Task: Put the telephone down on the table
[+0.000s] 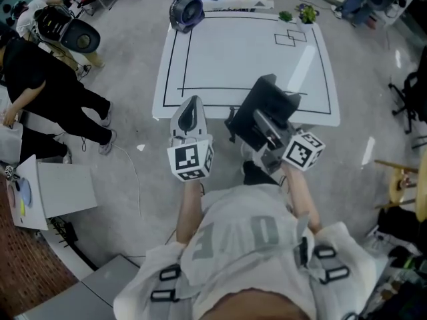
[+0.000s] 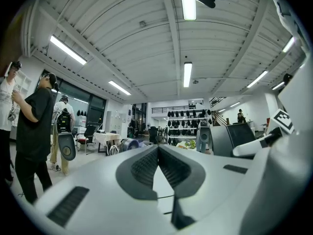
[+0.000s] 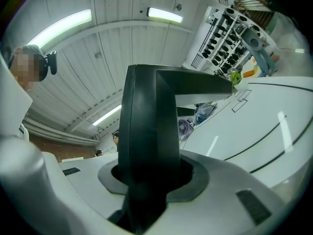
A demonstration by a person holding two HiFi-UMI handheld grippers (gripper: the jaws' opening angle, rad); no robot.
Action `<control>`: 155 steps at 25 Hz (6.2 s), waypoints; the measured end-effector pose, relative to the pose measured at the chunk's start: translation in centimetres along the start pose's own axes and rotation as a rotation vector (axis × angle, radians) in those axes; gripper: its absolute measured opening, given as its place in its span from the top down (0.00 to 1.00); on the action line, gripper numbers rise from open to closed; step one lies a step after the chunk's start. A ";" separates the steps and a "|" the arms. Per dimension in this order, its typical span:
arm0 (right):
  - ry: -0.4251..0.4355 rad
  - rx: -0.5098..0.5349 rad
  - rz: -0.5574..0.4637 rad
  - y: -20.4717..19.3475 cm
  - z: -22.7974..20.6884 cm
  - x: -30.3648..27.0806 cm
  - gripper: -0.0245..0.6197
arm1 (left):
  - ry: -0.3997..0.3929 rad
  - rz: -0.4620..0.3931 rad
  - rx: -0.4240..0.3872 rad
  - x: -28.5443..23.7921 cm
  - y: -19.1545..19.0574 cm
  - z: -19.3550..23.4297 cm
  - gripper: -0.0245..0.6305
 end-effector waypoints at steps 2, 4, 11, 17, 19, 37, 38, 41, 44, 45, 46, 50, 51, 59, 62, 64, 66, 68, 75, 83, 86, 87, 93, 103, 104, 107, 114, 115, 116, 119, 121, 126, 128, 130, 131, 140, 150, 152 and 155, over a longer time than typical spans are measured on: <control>0.017 0.005 0.013 1.6 -1.3 -1.3 0.72 | 0.017 -0.001 0.007 -2.2 0.6 0.4 0.95; 0.029 0.001 0.031 2.9 -2.8 -2.5 0.72 | 0.034 0.005 0.014 -4.4 1.0 0.6 0.95; 0.088 -0.006 0.103 8.0 -7.8 -6.7 0.72 | 0.067 0.013 0.033 -12.8 3.1 0.8 0.95; 0.152 -0.013 0.171 10.8 -10.8 -9.8 0.72 | 0.111 0.036 0.060 -17.9 3.8 1.3 0.95; 0.157 -0.028 0.188 11.0 -11.7 -10.4 0.72 | 0.125 0.048 0.068 -18.9 3.8 1.5 0.95; 0.160 -0.071 0.266 11.8 -15.1 -13.8 0.72 | 0.101 0.080 0.044 -23.5 4.4 2.8 0.95; 0.158 -0.074 0.269 11.8 -15.3 -13.9 0.72 | 0.097 0.078 0.040 -23.6 4.5 2.8 0.95; 0.166 -0.071 0.281 11.8 -16.0 -14.5 0.72 | 0.095 0.087 0.041 -24.0 4.4 2.9 0.95; 0.162 -0.109 0.280 11.8 -17.1 -15.3 0.72 | 0.091 0.103 0.044 -24.3 4.0 3.2 0.95; 0.158 -0.128 0.278 11.8 -17.5 -15.5 0.72 | 0.090 0.107 0.045 -24.4 3.9 3.3 0.95; 0.155 -0.146 0.279 11.8 -18.0 -15.7 0.72 | 0.089 0.109 0.045 -24.4 3.8 3.4 0.95; 0.151 -0.167 0.298 11.9 -19.3 -16.5 0.72 | 0.087 0.121 0.047 -24.8 3.6 3.6 0.95; 0.144 -0.167 0.304 11.8 -19.7 -16.6 0.72 | 0.087 0.124 0.048 -24.8 3.5 3.7 0.95; 0.093 -0.165 0.357 10.4 -21.3 -17.5 0.72 | 0.093 0.150 0.047 -24.7 2.7 4.7 0.95; 0.079 -0.176 0.365 9.8 -21.7 -17.6 0.72 | 0.096 0.151 0.050 -24.8 2.7 5.2 0.95; 0.066 -0.177 0.367 9.7 -22.0 -17.7 0.72 | 0.095 0.150 0.051 -24.9 2.6 5.4 0.95; 0.048 -0.164 0.372 9.7 -22.3 -17.7 0.72 | 0.093 0.151 0.052 -25.0 2.5 5.5 0.95; 0.041 -0.178 0.372 9.5 -22.7 -17.7 0.72 | 0.091 0.153 0.053 -25.0 2.4 5.5 0.95; 0.029 -0.252 0.341 9.2 -23.8 -17.5 0.72 | 0.089 0.156 0.059 -25.5 2.3 5.8 0.95; 0.003 -0.304 0.336 8.7 -24.6 -17.0 0.72 | 0.077 0.171 0.050 -25.9 2.1 5.6 0.95; -0.026 -0.323 0.346 8.7 -24.9 -16.9 0.72 | 0.075 0.174 0.046 -26.0 2.0 5.5 0.95; -0.036 -0.333 0.351 8.7 -24.9 -16.8 0.72 | 0.074 0.174 0.046 -26.0 2.0 5.5 0.95; -0.046 -0.369 0.365 8.5 -25.2 -16.5 0.72 | 0.072 0.176 0.044 -26.0 2.0 5.6 0.95; -0.082 -0.420 0.363 8.2 -25.0 -16.9 0.66 | 0.066 0.187 0.042 -25.9 1.6 5.8 0.95; -0.087 -0.426 0.363 8.2 -25.0 -17.0 0.65 | 0.064 0.188 0.042 -25.9 1.6 5.7 0.95; -0.138 -0.430 0.375 8.2 -25.2 -17.0 0.60 | 0.057 0.191 0.038 -26.0 1.6 5.5 0.95; -0.229 -0.474 0.345 7.7 -25.4 -16.7 0.51 | 0.040 0.192 0.033 -26.1 1.5 5.3 0.95; -0.240 -0.478 0.343 7.6 -25.5 -16.6 0.50 | 0.038 0.192 0.032 -26.2 1.5 5.3 0.95; -0.250 -0.481 0.340 7.6 -25.5 -16.5 0.50 | 0.035 0.193 0.032 -26.2 1.5 5.2 0.95; -0.284 -0.483 0.329 7.5 -25.6 -16.3 0.48 | 0.028 0.195 0.032 -26.3 1.4 5.2 0.95; -0.306 -0.487 0.321 7.4 -25.6 -16.1 0.47 | 0.024 0.193 0.032 -26.5 1.5 5.2 0.95; -0.325 -0.509 0.282 7.3 -25.5 -15.8 0.47 | -0.001 0.191 0.025 -26.9 1.6 4.6 0.95; -0.322 -0.524 0.259 7.4 -25.5 -15.5 0.47 | -0.013 0.191 0.019 -27.0 1.7 4.1 0.95; -0.302 -0.538 0.251 7.3 -25.3 -15.2 0.47 | -0.024 0.191 0.015 -27.1 1.7 3.8 0.95; -0.290 -0.545 0.247 7.2 -25.2 -15.0 0.47 | -0.028 0.192 0.013 -27.1 1.7 3.6 0.95; -0.306 -0.560 0.225 6.5 -25.3 -12.2 0.47 | -0.061 0.192 -0.003 -27.7 1.9 2.1 0.95; -0.364 -0.548 0.150 8.0 -25.4 -8.0 0.47 | -0.105 0.181 -0.023 -28.8 2.8 -0.3 0.95; -0.414 -0.498 0.113 9.8 -25.5 -7.1 0.47 | -0.109 0.176 -0.019 -28.9 3.1 -0.5 0.95; -0.500 -0.374 0.074 13.2 -25.5 -6.2 0.47 | -0.118 0.163 -0.015 -29.2 3.7 -1.0 0.95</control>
Point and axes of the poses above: the fingertips, and each gripper's own axes: x backward along the fingers, z to its left, y out of its top, the point moved 4 cm from there along x, backward along the fingers, and after that the axes turned 13 degrees about z, right-handed, at the moved point
